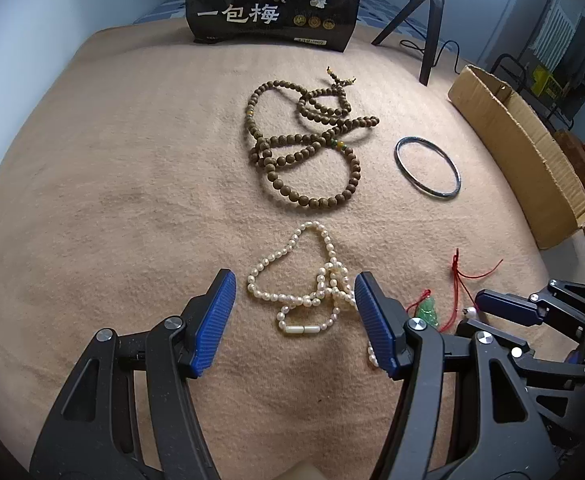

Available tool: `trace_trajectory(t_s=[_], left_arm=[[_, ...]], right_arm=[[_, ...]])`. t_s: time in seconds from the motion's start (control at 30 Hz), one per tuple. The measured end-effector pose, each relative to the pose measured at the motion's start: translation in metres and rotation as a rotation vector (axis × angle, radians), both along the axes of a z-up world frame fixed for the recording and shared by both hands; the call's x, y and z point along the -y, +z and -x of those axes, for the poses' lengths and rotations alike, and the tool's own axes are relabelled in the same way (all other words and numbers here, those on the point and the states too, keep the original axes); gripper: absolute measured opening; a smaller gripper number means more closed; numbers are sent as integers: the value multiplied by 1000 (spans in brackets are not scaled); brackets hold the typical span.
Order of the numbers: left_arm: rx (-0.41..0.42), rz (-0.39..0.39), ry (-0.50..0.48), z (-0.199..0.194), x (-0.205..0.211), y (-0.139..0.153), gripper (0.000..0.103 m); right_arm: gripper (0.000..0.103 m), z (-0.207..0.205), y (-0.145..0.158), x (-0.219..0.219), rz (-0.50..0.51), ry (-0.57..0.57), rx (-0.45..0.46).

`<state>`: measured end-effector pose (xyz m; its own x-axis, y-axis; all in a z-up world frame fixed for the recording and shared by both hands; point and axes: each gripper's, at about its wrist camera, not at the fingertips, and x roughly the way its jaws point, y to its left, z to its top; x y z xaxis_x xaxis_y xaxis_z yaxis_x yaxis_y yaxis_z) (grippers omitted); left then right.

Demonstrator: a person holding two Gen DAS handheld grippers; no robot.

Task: Organize jewelry
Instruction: 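Move the left tool to the pearl necklace while the right tool approaches the pearl earring, then close the left tool on the pearl necklace while the right tool grasps the pearl earring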

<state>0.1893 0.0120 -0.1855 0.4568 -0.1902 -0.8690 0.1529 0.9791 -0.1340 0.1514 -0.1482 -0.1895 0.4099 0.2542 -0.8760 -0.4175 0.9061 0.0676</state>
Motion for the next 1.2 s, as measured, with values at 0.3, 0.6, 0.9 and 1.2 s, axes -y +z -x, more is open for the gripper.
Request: trace_trajectory(t_s=[0.3,0.6,0.9,1.2], left_arm=[[-17,-26,11,-6,9,-13,72],[31,-131,16,0,24,-20,70],[39,-126,27,-1,18,-15,14],[33,-99,39,1,12,-7,6]], right_arm=[[25,-2,-2,-4,30,12,13],[23,-3,-3,-7,46,21,15],[6,-3,-3,-5,40,26,13],[6,2,4,1,41,30,15]])
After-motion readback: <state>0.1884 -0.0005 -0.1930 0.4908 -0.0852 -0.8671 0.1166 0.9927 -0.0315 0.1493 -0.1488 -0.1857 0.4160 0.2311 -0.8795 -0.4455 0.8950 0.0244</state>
